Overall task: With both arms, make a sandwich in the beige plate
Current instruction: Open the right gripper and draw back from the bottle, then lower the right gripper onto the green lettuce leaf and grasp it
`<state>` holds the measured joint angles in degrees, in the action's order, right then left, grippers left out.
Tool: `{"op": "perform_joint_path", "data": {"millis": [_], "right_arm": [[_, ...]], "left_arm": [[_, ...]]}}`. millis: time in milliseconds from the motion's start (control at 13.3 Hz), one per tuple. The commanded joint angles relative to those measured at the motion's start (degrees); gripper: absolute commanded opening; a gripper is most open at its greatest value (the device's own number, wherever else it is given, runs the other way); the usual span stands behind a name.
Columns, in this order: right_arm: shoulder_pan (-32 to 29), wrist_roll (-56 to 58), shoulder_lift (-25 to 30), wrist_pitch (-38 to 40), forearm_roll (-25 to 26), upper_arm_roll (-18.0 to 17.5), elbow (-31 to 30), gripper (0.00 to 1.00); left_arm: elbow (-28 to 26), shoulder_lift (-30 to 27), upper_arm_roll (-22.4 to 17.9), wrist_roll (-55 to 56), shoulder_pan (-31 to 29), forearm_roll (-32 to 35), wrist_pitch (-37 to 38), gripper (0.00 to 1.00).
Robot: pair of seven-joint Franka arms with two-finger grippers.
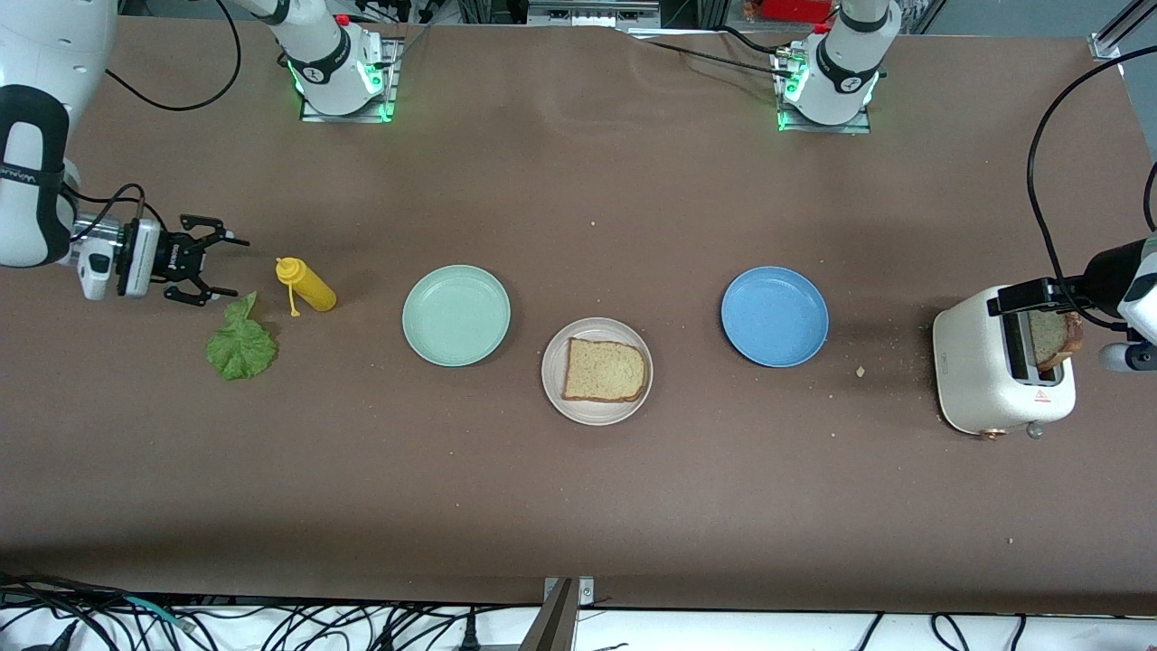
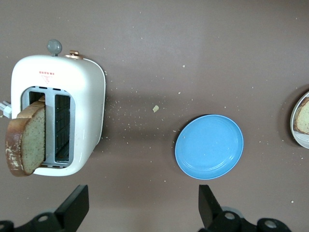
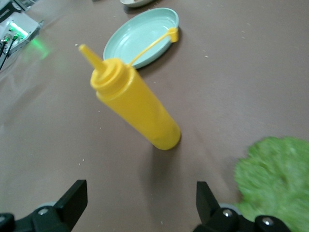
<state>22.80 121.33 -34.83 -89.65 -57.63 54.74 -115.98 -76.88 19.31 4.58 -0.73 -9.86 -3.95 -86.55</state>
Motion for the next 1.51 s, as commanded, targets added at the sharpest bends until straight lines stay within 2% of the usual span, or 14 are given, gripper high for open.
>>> {"op": "perform_joint_path", "data": {"millis": [0,151,302,377,604,754,905,1056,1207,1358,1433], "right_arm": [[0.3,-8.0,-0.5,1.0,5.1,1.0,5.0,1.0],[0.2,-14.7,-0.4,0.3,9.5,1.2,8.0,1.0],[-1.4,-23.1,-0.2,-3.1,15.2,-0.4,11.1,1.0],[-3.0,-27.2,1.0,-5.6,17.9,-3.6,11.2,1.0],[-8.6,-43.7,5.3,-18.5,29.9,-15.1,10.2,1.0],[-11.4,-55.7,6.3,-24.8,35.0,-20.7,8.6,1.0],[-13.6,-67.0,6.3,-28.3,37.2,-24.8,8.4,0.99],[-15.7,-70.7,6.0,-32.5,37.2,-29.0,7.9,0.99],[-17.0,-75.2,5.8,-40.7,37.9,-32.8,3.9,0.99],[-17.4,-80.6,5.1,-49.6,40.6,-35.1,0.4,0.99],[-17.5,-82.0,4.3,-51.0,40.6,-35.9,0.3,0.99]], "left_arm": [[-0.4,-0.4,0.3,-0.8,0.0,2.1,0.5,1.0],[-0.1,-0.3,0.3,-0.7,0.1,2.1,0.4,1.0],[0.3,-0.4,0.3,-0.3,0.4,2.2,0.4,1.0],[0.4,-0.6,0.3,-0.2,0.4,2.1,0.4,1.0],[0.4,-0.5,0.3,-0.5,0.3,2.0,0.4,1.0],[0.3,-0.6,0.3,-0.4,0.2,2.0,0.4,1.0],[0.3,-0.7,0.3,0.0,0.2,1.9,0.4,1.0],[0.3,-0.7,0.4,0.0,0.2,1.9,0.4,1.0],[0.3,-0.6,0.3,0.0,0.3,1.9,0.3,1.0],[0.3,-0.6,0.3,0.0,0.3,1.9,0.3,1.0],[0.3,-0.6,0.3,0.0,0.3,1.9,0.3,1.0]]}}
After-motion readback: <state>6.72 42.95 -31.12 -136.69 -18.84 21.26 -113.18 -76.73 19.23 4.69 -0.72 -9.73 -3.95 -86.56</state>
